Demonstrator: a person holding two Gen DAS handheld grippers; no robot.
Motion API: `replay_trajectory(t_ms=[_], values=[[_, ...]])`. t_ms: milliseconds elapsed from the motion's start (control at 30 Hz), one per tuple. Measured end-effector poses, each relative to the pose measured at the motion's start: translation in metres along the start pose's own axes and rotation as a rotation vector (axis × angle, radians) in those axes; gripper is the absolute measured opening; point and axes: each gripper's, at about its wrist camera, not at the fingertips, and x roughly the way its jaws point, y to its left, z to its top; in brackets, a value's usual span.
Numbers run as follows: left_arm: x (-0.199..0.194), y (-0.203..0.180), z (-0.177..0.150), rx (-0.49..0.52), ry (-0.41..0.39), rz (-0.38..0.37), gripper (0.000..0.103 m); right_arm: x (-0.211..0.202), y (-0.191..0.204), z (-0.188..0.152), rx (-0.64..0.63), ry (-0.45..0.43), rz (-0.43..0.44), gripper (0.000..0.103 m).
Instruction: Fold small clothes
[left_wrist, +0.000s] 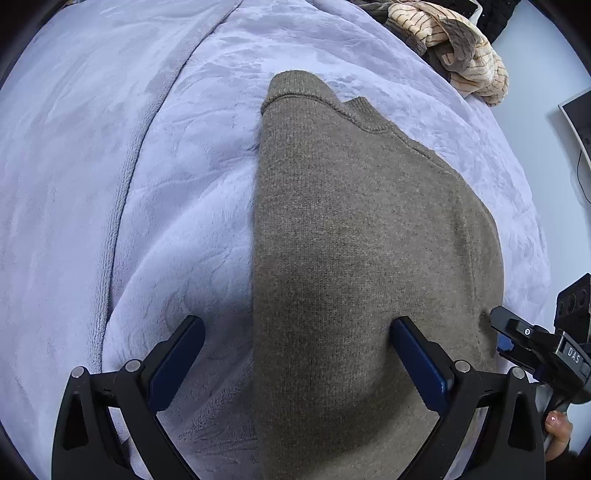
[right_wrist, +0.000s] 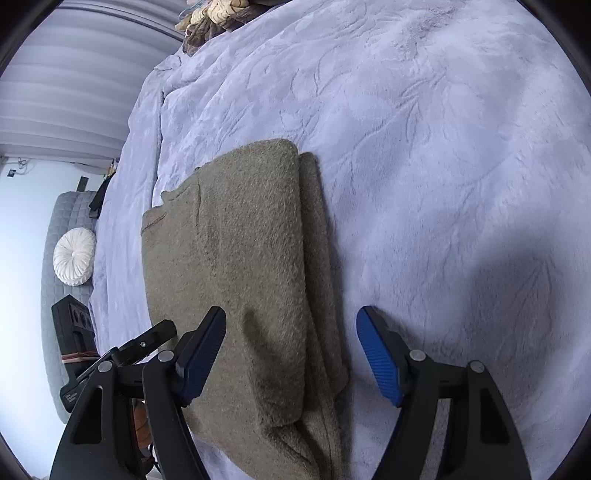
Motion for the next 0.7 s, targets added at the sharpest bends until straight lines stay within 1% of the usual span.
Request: replay_trajectory(t_ms=[100,367,467,600,700], values=[[0.006,-0.005,0.004,0.013,0.010,-0.019,0.102,0.013,-0.009,0.007,0.008,0.062,0.030,0.077],[0.022,-0.022,0.009,0.036,0.052,-0.090,0.102,0.028,-0.015,0.017,0.006,0.134,0.176,0.078],[0.027,-0.028,0.010,0.052,0.056,-0.086,0.102,0.037,-0.008,0.019,-0.017,0.160,0.237,0.078],[0.031,-0.026,0.013,0.044,0.069,-0.105,0.102,0.053,0.002,0.021,-0.032,0.184,0.270,0.078],[0.033,-0.026,0.014,0.049,0.076,-0.113,0.102,0.061,0.004,0.023,-0.005,0.185,0.277,0.079]])
